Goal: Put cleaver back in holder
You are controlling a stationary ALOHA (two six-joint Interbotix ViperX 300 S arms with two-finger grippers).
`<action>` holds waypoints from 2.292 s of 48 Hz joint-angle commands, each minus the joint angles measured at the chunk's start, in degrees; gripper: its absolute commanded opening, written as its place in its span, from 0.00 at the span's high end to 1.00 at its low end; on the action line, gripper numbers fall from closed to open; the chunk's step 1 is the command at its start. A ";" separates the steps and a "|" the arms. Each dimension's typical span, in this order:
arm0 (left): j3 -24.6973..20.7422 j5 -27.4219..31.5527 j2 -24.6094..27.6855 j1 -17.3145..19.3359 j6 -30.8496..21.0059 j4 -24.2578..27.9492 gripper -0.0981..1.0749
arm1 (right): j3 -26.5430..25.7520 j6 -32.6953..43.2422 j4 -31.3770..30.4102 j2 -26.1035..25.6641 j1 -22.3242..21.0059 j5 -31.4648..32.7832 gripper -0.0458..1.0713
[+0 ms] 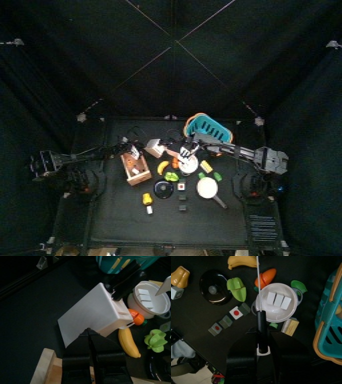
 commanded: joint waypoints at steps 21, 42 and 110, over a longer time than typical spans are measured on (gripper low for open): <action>-4.57 -1.76 8.53 1.05 0.00 -0.09 0.70 | -24.79 -4.04 -1.41 16.44 0.09 12.83 0.54; -4.48 -1.76 8.53 0.97 -0.09 -0.09 0.70 | -25.40 -4.22 -1.23 18.37 -0.26 14.24 0.54; -4.75 -1.76 8.53 0.70 -0.09 -0.18 0.70 | -43.33 -4.13 -1.05 29.00 -1.76 17.05 0.53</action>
